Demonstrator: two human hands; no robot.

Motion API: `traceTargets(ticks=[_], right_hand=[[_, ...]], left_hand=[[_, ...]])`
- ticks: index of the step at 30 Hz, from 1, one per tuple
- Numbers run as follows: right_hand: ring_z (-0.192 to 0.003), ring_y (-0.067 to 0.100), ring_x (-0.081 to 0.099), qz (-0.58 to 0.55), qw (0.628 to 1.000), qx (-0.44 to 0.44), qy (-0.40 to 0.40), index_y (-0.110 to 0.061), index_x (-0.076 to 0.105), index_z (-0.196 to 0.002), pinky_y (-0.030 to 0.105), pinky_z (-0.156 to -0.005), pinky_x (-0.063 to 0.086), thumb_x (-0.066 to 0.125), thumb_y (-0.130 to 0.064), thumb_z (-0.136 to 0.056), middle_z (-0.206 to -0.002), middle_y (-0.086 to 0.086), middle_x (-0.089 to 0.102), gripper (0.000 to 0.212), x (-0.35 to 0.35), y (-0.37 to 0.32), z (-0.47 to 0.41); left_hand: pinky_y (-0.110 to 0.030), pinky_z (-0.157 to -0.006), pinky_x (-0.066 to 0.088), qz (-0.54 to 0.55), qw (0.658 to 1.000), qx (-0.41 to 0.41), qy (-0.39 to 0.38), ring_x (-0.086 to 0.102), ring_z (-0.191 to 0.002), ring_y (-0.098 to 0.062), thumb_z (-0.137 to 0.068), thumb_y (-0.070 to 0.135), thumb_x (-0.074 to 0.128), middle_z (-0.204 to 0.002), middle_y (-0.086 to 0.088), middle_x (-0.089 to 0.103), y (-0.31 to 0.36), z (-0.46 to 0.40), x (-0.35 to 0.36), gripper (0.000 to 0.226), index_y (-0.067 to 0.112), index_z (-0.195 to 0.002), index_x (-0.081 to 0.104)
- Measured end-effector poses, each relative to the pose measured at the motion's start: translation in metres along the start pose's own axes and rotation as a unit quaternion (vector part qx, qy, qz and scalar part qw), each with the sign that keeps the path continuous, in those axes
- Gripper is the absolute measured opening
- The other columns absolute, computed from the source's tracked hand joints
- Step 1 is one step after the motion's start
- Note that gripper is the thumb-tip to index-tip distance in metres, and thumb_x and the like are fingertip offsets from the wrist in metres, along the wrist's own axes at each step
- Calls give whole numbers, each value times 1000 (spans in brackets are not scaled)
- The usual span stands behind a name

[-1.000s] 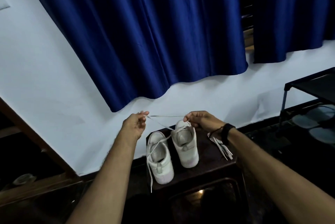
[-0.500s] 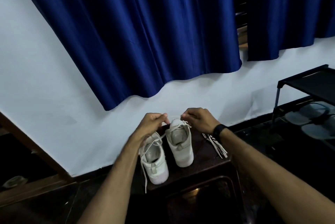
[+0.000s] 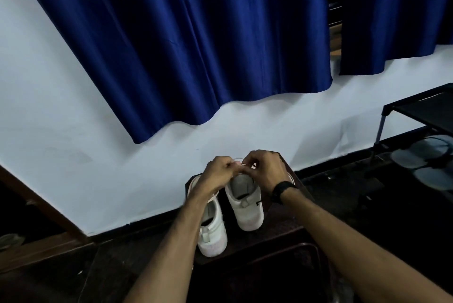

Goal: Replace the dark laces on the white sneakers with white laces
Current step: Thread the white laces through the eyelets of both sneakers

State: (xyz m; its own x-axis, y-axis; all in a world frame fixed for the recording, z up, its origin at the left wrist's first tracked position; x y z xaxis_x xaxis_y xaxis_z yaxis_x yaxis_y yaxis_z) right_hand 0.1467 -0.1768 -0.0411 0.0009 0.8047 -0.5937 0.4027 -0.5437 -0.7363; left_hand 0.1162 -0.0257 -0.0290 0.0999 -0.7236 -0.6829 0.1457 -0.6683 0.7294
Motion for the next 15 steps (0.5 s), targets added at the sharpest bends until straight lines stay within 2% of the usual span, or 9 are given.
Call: traceTargets(ticks=[2, 3, 5, 8, 11, 13, 15], right_hand=[[-85, 11, 56, 8, 999, 30, -21, -22, 64, -94, 24, -70, 42, 77, -58, -63, -91, -7, 62, 49, 14, 16, -4], [-92, 16, 57, 21, 998, 55, -35, -20, 63, -97, 23, -72, 39, 76, -58, -61, -94, -2, 62, 54, 23, 25, -8], [-101, 26, 61, 42, 991, 112, -56, -18, 68, -96, 23, -74, 40, 71, -49, -70, -100, 7, 67, 40, 35, 39, -13], [-102, 30, 64, -10, 981, 188, -46, -21, 75, -98, 27, -81, 48, 63, -33, -84, -103, 12, 72, 22, 35, 47, -11], [-90, 19, 67, -128, 963, 236, 4, -22, 78, -94, 22, -73, 46, 69, -34, -84, -91, 5, 74, 18, 35, 65, -1], [-91, 19, 70, -269, 921, 280, 12, -18, 79, -89, 27, -79, 54, 76, -29, -80, -87, 5, 76, 15, 44, 79, 6], [-94, 27, 70, -407, 864, 296, 8, -7, 78, -90, 36, -87, 56, 76, -13, -80, -93, 15, 74, 12, 55, 86, 11]], left_hand=[[-27, -70, 40, -63, 997, 5, 40, 60, -77, -19, -96, 28, 54, -80, -4, 71, -5, -6, -3, 29, 14, -75, 66], [-26, -72, 41, -81, 994, 4, 74, 62, -84, -22, -97, 28, 53, -88, -6, 72, -6, -8, -4, 28, 11, -81, 67], [-28, -76, 44, -94, 988, 6, 125, 63, -95, -26, -98, 27, 50, -97, -7, 73, -7, -15, 1, 26, 10, -88, 68], [-39, -81, 48, -176, 977, 43, 115, 60, -102, -34, -98, 28, 47, -102, -12, 70, -1, -20, 23, 24, 11, -95, 64], [-41, -82, 44, -290, 943, 68, 147, 63, -100, -36, -98, 30, 49, -99, -14, 71, -6, -18, 39, 23, 14, -99, 66], [-41, -81, 42, -307, 930, 73, 189, 64, -95, -35, -96, 31, 51, -93, -12, 72, -12, -15, 42, 22, 16, -97, 67], [-40, -82, 40, -305, 927, 70, 209, 64, -95, -31, -96, 34, 52, -91, -9, 72, -14, -15, 43, 21, 19, -97, 67]])
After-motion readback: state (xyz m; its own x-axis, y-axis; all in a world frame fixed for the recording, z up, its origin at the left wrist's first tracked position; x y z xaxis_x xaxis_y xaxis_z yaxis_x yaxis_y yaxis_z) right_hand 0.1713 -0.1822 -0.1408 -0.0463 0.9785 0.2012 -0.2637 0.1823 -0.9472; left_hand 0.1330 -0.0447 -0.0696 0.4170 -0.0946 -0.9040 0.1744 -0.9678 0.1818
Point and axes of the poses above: each hand's wrist, its own z-axis away from the middle knuckle, its own x-axis out of the palm, y = z × x, the point moved 5 cm from there along -z, towards the middle knuckle
